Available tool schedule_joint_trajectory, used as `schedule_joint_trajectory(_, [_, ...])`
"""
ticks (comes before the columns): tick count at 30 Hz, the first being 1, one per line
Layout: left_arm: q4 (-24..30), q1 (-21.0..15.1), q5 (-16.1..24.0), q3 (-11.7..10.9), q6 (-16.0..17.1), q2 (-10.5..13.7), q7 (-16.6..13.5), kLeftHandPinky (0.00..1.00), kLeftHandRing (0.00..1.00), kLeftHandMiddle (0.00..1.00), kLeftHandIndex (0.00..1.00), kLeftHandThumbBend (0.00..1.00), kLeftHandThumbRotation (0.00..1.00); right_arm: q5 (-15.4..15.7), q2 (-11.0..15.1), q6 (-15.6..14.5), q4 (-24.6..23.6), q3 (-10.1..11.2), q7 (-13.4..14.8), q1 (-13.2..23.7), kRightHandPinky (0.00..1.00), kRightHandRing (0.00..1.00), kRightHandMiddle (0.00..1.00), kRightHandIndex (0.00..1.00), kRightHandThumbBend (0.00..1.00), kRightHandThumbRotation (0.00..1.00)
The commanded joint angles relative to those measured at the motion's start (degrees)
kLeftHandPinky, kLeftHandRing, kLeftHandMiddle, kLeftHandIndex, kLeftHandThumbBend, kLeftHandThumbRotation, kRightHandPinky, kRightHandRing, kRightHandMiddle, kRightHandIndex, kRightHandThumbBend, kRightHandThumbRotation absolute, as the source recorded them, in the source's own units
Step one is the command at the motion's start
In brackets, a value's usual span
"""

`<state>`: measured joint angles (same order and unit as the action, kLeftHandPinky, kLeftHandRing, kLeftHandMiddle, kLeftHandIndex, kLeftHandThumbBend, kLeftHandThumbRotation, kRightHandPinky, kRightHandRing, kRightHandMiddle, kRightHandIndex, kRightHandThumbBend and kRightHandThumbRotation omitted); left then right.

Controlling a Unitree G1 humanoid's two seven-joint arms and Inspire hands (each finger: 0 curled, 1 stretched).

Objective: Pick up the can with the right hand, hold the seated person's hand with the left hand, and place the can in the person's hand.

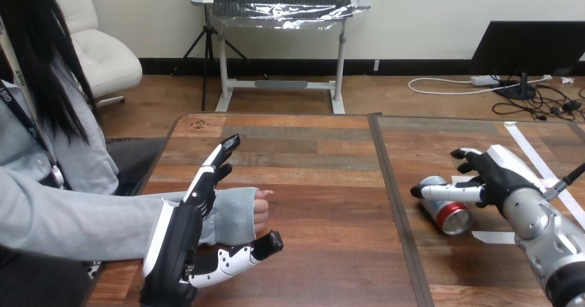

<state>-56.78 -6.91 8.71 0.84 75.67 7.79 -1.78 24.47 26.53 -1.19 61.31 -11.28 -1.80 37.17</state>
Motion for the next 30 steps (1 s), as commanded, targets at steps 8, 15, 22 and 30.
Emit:
schedule_joint_trajectory(8, [1.37, -2.76, -0.24, -0.88, 0.94, -0.08, -0.34, 0.91, 0.95, 0.94, 0.91, 1.0, 0.48, 0.67, -0.84, 2.05, 5.34, -0.76, 2.89, 7.66, 0.58, 0.76, 0.82, 0.91, 0.95, 0.52])
schedule_joint_trajectory(15, [1.58, -2.51, -0.55, -0.83, 0.87, -0.14, -0.2, 0.91, 0.95, 0.93, 0.9, 1.0, 0.48, 1.44, -1.24, 1.79, 7.05, -1.76, 3.22, 8.38, 0.48, 0.65, 0.72, 0.9, 0.95, 0.53])
schedule_joint_trajectory(22, [1.93, -2.24, -0.33, -0.91, 0.72, -0.21, -0.41, 0.91, 0.95, 0.93, 0.9, 1.0, 0.47, 1.56, -1.73, 0.84, 8.29, -2.4, 2.55, 9.06, 0.46, 0.64, 0.73, 0.9, 0.97, 0.54])
schedule_joint_trajectory(30, [1.97, -2.19, -0.3, -0.92, 1.12, -0.17, -0.42, 0.91, 0.95, 0.93, 0.9, 1.0, 0.47, 1.59, -2.36, -0.93, 9.68, -2.89, 1.54, 9.76, 0.55, 0.74, 0.81, 0.9, 0.97, 0.52])
